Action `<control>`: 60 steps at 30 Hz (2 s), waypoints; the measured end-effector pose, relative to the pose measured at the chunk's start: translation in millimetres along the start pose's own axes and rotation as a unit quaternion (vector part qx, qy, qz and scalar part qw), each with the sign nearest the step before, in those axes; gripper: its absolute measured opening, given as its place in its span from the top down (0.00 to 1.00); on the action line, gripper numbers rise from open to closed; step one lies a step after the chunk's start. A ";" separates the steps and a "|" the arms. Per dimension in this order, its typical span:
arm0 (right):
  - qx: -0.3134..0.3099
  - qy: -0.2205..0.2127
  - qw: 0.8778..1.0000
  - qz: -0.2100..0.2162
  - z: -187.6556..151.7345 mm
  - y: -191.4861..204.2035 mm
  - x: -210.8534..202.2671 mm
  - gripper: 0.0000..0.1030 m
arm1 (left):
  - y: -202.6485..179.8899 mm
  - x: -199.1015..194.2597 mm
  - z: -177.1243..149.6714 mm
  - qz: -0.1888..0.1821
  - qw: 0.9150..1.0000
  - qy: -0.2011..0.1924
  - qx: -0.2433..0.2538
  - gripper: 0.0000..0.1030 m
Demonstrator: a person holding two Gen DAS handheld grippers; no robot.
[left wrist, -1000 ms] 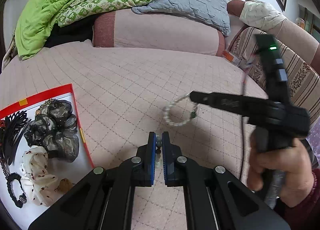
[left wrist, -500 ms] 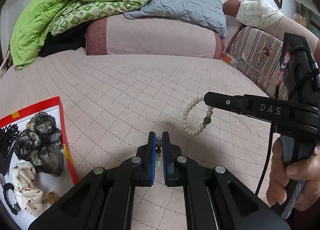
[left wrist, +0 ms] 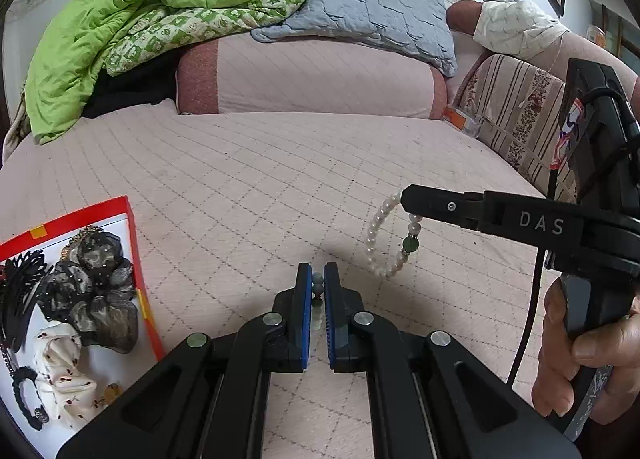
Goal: Organize jewelry
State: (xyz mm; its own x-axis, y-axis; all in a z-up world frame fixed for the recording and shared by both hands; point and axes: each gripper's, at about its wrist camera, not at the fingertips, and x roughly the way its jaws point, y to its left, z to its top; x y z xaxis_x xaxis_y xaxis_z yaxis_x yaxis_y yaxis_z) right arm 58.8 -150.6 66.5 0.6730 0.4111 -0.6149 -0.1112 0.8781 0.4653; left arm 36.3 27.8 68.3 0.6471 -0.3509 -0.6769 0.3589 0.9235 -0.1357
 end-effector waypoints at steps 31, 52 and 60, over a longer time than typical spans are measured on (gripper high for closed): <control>-0.137 0.033 0.978 0.156 -76.2 166.2 16.3 0.90 | 135.5 -135.4 -67.0 0.132 0.981 -0.043 -0.139 0.94; -0.216 -0.058 0.974 0.029 -119.1 178.9 -38.5 0.26 | 104.6 -182.2 -103.1 0.302 0.943 -0.080 -0.118 0.07; -0.249 -0.109 0.962 0.005 -154.0 176.5 -91.4 0.17 | 69.2 -226.0 -119.0 0.298 0.937 -0.141 -0.114 0.01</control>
State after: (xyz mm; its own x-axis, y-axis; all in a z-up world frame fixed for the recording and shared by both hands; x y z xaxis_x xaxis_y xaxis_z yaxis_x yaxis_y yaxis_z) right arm -135.0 4.5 106.8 0.8011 0.4076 -0.4382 -0.4196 0.9046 0.0743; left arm -165.1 189.5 125.8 0.8510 0.2398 -0.4671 -0.2542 0.9666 0.0331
